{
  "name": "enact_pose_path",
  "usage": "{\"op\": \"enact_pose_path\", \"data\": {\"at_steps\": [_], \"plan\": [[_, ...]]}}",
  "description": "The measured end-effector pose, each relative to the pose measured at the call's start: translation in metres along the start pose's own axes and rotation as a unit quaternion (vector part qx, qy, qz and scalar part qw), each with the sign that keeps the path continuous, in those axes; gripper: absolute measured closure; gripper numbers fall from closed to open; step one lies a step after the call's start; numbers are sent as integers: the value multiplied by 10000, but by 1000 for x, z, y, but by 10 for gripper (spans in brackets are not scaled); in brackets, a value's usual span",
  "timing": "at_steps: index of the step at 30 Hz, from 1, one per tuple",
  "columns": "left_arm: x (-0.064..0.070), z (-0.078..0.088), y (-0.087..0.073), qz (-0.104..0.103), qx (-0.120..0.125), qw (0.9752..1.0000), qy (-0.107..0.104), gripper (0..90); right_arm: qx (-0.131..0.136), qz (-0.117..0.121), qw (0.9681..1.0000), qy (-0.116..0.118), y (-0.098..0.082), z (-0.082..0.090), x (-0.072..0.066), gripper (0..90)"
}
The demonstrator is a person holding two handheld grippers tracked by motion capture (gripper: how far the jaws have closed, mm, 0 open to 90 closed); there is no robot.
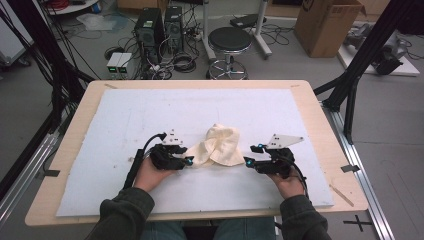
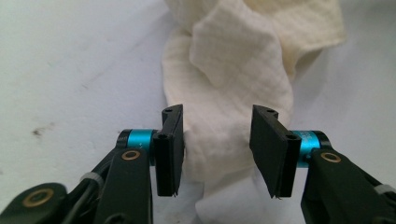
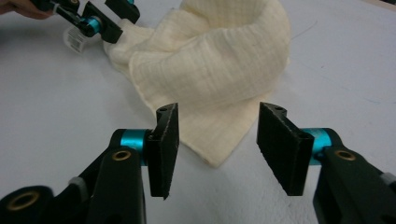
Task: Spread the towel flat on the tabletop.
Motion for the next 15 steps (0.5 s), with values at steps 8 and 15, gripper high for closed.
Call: {"op": "enact_pose_path", "data": {"at_steps": [8, 15], "plan": [[-5, -10, -2, 39, -200, 9998, 1, 648, -424, 67, 9984, 360, 6, -31, 3, 602], [-5, -11, -2, 42, -177, 9998, 88, 704, -825, 101, 9956, 441, 3, -46, 6, 640]]}}
Point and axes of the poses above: each handheld gripper's, and its own axes: z roughly backward along the jaws, y roughly out of its top, x roughly to its right, the point moved 1 cm from there along -z, roughly forward along the jaws, and after that the axes turned 8 degrees about -x, right-handed, at the moved point
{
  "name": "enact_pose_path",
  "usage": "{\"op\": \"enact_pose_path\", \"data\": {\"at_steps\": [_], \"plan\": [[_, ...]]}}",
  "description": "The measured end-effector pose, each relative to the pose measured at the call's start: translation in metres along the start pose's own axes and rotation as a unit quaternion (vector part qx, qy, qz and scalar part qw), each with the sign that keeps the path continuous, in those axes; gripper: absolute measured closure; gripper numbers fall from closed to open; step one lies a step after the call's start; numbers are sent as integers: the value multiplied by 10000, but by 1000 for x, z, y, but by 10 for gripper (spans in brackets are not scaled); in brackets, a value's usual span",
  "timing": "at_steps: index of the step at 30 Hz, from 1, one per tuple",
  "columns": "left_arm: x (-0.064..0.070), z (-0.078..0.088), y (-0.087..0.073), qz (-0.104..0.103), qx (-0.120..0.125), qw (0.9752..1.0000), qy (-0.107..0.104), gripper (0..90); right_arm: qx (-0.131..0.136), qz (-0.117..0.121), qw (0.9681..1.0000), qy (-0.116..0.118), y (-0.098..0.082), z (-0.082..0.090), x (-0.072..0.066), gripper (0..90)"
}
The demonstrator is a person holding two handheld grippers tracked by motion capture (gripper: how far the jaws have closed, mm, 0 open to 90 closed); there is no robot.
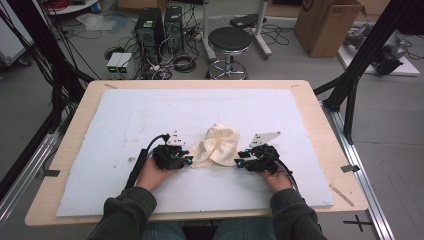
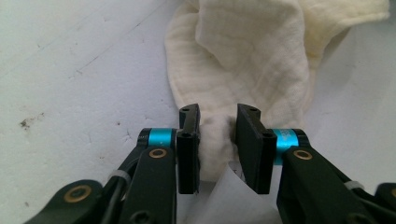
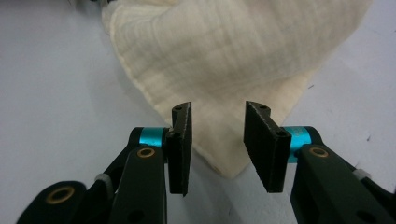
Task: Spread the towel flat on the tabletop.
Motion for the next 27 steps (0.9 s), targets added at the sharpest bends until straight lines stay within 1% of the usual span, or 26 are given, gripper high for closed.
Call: {"op": "enact_pose_path", "data": {"at_steps": [1, 2, 3, 6, 7, 8, 11, 12, 15, 17, 18, 20, 21, 22, 23, 24, 25, 27], "plan": [[0, 0, 0, 6, 4, 10000, 18, 704, 0, 0, 10000, 0, 0, 0, 0, 640], [0, 0, 0, 5, -20, 10000, 45, 715, -84, 12, 10000, 22, 0, -1, 0, 654], [1, 0, 0, -7, -13, 10000, 55, 743, -81, 45, 10000, -16, 0, -3, -1, 684], [4, 0, 1, -74, -11, 9999, 75, 799, -67, -6, 10000, 13, 0, -4, 0, 746], [4, 0, 1, -74, -11, 9999, 75, 815, -67, -6, 10000, 13, 0, -4, 0, 746], [4, 0, 1, -87, -26, 9999, 72, 829, -55, -25, 9999, 81, -1, -4, 0, 798], [5, 0, 1, -56, -28, 10000, 67, 846, -46, -7, 9999, 161, 0, -5, 0, 857], [5, 1, 1, -62, -37, 9999, 94, 849, -41, 29, 9999, 161, 0, -5, 0, 869], [5, 4, 1, -64, -64, 9999, 121, 852, -67, 32, 9998, 169, 0, -3, 0, 878], [5, 13, -1, -86, 43, 9999, 127, 853, -36, 9, 9998, 175, -1, 1, 1, 879], [5, 13, -1, -86, 43, 9999, 127, 853, 2, -7, 9998, 173, -1, 4, 1, 879], [7, 23, -4, -127, 92, 9998, 154, 854, 84, -22, 9999, 135, -2, 10, 1, 879], [7, 23, -4, -127, 92, 9998, 154, 854, 108, -10, 9998, 150, -2, 14, 1, 880], [7, 26, -5, -134, 124, 9997, 156, 855, 134, -30, 9998, 150, -3, 17, 0, 880], [8, 34, -8, -142, 173, 9996, 164, 855, 147, -28, 9998, 137, -3, 19, -1, 879], [8, 34, -8, -142, 173, 9996, 164, 855, 159, 12, 9998, 125, -4, 22, -2, 879], [10, 41, -11, -169, 200, 9995, 175, 855, 169, 34, 9998, 129, -4, 25, -4, 879], [12, 44, -13, -162, 210, 9995, 180, 855, 190, 93, 9997, 104, -5, 30, -8, 879]]}}
Point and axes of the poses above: each handheld gripper's, and its own axes: z roughly backward along the jaws, y roughly out of its top, x roughly to its right, the point moved 1 cm from there along -z, roughly forward along the jaws, and after that the axes turned 8 degrees about -x, right-handed, at the moved point
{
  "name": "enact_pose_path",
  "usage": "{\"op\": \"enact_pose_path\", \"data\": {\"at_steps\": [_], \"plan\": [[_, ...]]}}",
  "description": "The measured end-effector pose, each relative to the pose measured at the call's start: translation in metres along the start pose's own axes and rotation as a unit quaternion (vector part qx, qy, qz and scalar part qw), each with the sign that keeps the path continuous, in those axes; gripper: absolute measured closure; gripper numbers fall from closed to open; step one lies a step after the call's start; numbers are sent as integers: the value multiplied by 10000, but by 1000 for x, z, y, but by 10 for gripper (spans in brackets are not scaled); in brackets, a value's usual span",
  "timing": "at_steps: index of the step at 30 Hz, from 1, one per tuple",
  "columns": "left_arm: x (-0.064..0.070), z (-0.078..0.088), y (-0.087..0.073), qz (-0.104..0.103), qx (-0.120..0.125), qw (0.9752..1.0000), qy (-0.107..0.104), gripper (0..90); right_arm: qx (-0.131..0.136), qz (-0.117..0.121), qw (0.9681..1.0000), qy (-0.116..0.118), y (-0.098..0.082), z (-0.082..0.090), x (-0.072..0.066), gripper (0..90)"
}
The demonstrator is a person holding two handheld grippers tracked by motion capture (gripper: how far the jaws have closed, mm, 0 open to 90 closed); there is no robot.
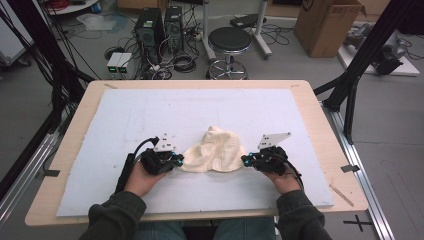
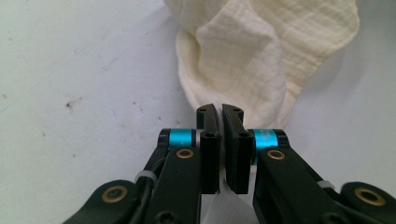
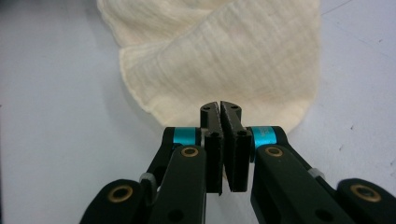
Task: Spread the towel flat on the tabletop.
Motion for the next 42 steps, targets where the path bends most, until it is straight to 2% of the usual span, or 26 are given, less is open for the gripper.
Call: {"op": "enact_pose_path", "data": {"at_steps": [4, 7, 9, 12, 14, 15, 16, 19, 23, 24, 26, 27, 29, 30, 32, 35, 37, 38, 41, 42], "plan": [[7, 17, -11, -50, 21, 10000, 67, 855, 35, 101, 9999, -48, -4, 13, -10, 879], [10, 23, -16, -50, 54, 9999, 70, 855, 69, 182, 9998, -89, -7, 23, -20, 879], [16, 28, -20, -58, 110, 9999, 90, 855, 88, 225, 9997, -91, -9, 26, -23, 879], [27, 35, -25, -116, 134, 9998, 90, 854, 55, 313, 9995, -65, -15, 34, -38, 878], [36, 38, -30, -179, 112, 9997, 92, 854, 13, 399, 9992, -64, -19, 36, -46, 878], [39, 39, -32, -229, 102, 9996, 100, 854, 13, 399, 9992, -64, -19, 36, -46, 878], [43, 40, -35, -230, 105, 9996, 96, 854, -17, 405, 9992, -41, -23, 38, -53, 878], [52, 44, -42, -288, 66, 9996, 46, 854, -69, 437, 9990, 38, -29, 38, -60, 878], [59, 42, -50, -341, -36, 9994, -42, 850, -187, 464, 9987, 110, -35, 34, -67, 877], [59, 40, -51, -330, -54, 9994, -87, 842, -246, 468, 9985, 122, -36, 32, -68, 876], [57, 39, -54, -287, -10, 9993, -248, 695, -344, 461, 9982, 162, -39, 25, -69, 818], [57, 40, -55, -278, 32, 9993, -246, 638, -307, 473, 9983, 178, -39, 24, -68, 771], [56, 41, -54, -246, 93, 9993, -251, 570, -296, 448, 9983, 211, -38, 25, -69, 747], [54, 43, -54, -213, 141, 9994, -248, 543, -201, 458, 9985, 209, -35, 29, -68, 700], [49, 48, -51, -144, 273, 9993, -203, 483, -25, 416, 9990, 178, -30, 36, -64, 670], [39, 54, -45, -35, 396, 9991, -135, 448, 91, 365, 9992, 124, -23, 43, -59, 652], [32, 56, -39, 4, 468, 9989, -78, 420, 209, 343, 9992, -37, -11, 49, -50, 634], [25, 55, -31, 70, 521, 9986, -56, 420, 262, 346, 9990, -84, -6, 49, -46, 626], [18, 50, -22, 98, 554, 9984, -2, 424, 393, 250, 9988, -141, 11, 46, -33, 601], [15, 46, -17, 106, 533, 9985, 15, 424, 393, 250, 9988, -141, 11, 46, -33, 601]]}}
Point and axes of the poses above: each handheld gripper's, and its own axes: z roughly backward along the jaws, y roughly out of its top, x roughly to its right, the point moved 1 cm from there along -z, roughly forward along the jaws, and after that the axes turned 8 degrees about -x, right-handed, at the moved point
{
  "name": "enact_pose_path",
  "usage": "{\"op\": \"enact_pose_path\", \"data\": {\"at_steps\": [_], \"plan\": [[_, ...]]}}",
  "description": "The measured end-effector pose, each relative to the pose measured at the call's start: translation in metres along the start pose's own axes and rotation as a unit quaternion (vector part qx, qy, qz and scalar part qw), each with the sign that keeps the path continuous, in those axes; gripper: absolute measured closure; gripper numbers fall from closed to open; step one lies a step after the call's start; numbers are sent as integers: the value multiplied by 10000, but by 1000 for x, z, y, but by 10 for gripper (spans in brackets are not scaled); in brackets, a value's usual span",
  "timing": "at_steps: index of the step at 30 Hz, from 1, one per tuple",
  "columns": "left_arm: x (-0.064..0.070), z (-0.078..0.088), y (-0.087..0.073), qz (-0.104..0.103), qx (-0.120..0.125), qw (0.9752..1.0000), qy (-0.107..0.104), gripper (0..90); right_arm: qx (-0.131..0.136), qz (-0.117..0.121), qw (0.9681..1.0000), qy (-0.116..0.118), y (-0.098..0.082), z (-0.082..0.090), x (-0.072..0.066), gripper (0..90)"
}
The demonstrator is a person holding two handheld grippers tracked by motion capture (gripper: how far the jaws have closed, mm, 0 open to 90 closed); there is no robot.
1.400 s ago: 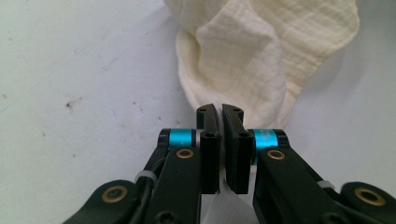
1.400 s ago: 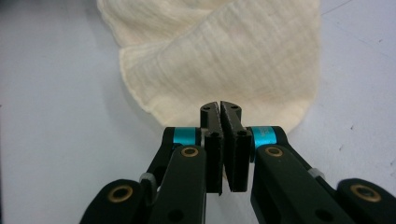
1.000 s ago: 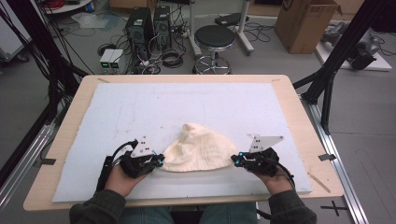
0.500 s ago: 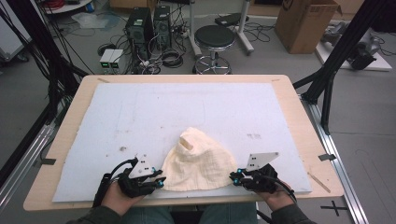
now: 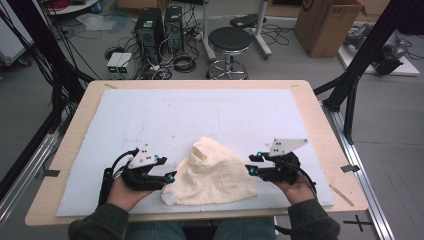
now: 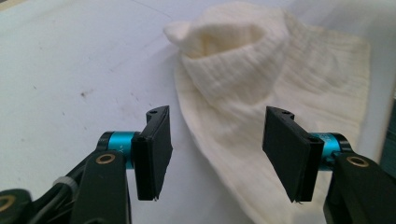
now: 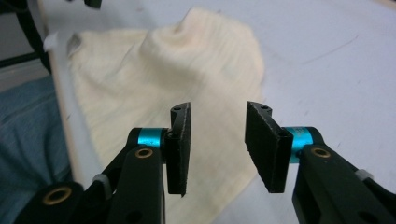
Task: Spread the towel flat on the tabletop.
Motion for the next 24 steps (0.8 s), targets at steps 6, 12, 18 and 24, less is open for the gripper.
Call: {"op": "enact_pose_path", "data": {"at_steps": [6, 12, 18, 24], "plan": [[-17, -32, 17, 56, -97, 9999, -3, 471, -331, 150, 9991, -200, 29, -38, 19, 501], [-28, -60, 19, 113, -436, 9987, -233, 513, -315, -63, 9991, 279, 37, -74, 34, 486], [-32, -79, 20, 247, -602, 9962, -573, 526, -286, -351, 9968, 662, 37, -88, 47, 548], [-31, -87, 17, 100, -899, 9942, -574, 716, -431, -403, 9930, 1025, 34, -96, 49, 704]]}}
Point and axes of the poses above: each handheld gripper's, and its own axes: z roughly backward along the jaws, y roughly out of its top, x roughly to its right, the point moved 1 cm from there along -z, roughly forward along the jaws, and after that the axes turned 8 degrees about -x, right-handed, at the moved point
